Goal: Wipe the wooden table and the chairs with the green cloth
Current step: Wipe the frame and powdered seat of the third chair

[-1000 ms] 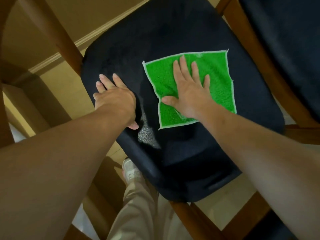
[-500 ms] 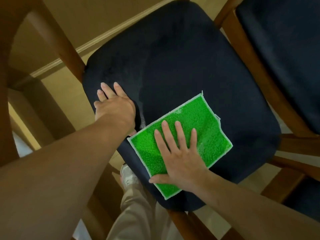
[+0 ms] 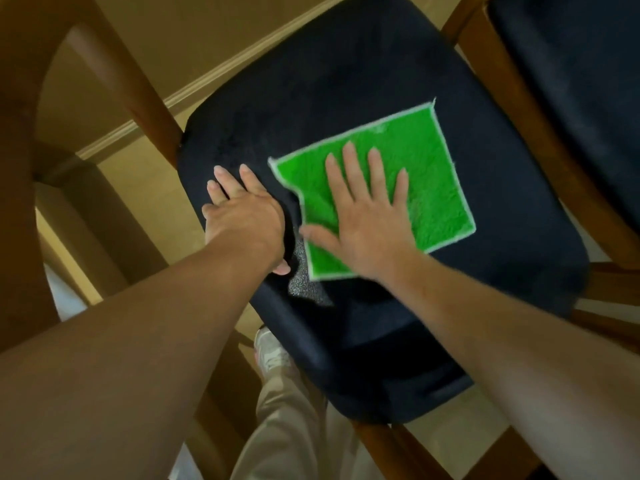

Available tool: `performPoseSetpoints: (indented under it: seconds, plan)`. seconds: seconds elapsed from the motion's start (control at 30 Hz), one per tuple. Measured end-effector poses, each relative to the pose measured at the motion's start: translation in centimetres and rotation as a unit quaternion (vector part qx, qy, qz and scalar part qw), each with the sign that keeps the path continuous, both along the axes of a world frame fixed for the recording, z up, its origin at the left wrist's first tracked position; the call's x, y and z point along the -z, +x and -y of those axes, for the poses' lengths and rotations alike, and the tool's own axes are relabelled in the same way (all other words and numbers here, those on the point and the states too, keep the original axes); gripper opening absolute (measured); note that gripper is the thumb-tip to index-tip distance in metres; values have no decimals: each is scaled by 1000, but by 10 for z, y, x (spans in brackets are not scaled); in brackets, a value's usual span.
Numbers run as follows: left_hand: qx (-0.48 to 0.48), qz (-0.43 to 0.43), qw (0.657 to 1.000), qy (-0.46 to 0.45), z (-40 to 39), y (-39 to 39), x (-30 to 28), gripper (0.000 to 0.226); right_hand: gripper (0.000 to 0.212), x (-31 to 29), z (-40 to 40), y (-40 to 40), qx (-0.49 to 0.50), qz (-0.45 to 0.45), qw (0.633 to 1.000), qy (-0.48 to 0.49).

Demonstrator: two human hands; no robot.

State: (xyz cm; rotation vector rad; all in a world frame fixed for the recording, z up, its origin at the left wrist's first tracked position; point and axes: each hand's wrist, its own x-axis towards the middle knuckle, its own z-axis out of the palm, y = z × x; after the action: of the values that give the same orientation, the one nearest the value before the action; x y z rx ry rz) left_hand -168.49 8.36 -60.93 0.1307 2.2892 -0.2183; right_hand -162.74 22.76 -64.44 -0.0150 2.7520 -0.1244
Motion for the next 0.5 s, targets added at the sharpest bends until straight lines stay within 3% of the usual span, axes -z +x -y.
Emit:
performPoseSetpoints:
  seconds: [0.27, 0.5]
  plan:
    - [23, -29, 999, 1, 3, 2, 6, 118, 102, -1, 31, 111, -180, 78, 980, -29]
    - [33, -28, 999, 3, 4, 3, 4, 89, 68, 5, 19, 73, -80, -6, 995, -62]
